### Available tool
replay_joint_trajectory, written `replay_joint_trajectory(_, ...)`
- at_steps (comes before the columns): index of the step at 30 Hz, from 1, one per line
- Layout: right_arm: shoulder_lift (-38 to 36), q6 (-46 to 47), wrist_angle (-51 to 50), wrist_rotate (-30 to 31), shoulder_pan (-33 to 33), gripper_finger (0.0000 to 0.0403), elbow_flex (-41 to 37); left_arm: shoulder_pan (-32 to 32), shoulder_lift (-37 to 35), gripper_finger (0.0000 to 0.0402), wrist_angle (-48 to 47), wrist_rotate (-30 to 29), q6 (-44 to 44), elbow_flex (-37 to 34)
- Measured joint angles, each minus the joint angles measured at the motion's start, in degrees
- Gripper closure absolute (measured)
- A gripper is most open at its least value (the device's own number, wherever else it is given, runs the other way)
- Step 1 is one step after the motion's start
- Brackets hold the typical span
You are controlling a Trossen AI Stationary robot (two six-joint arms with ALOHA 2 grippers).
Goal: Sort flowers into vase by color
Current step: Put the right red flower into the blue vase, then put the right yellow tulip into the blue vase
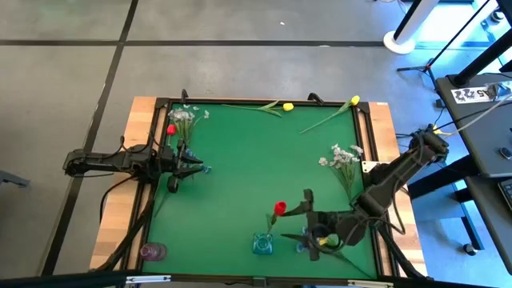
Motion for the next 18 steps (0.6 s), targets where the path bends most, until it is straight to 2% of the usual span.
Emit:
replay_joint_trajectory(5,-1.5,1.2,-4.2,-5.5,-0.3,0.0128,0.0,0.0,0.0,0.0276,0.0,0.0,0.0,0.0)
replay_joint_trajectory(10,-2.1,0.9,-4.9,-10.4,-0.3,0.0119,0.0,0.0,0.0,0.0276,0.0,0.0,0.0,0.0)
replay_joint_trajectory(13,-2.2,1.1,-6.2,-10.8,-0.3,0.0118,0.5,0.0,0.0,0.0276,0.0,0.0,0.0,0.0)
replay_joint_trajectory(18,-2.5,4.0,-18.2,-9.8,-0.3,0.0118,6.2,0.0,0.0,0.0276,0.0,0.0,0.0,0.0)
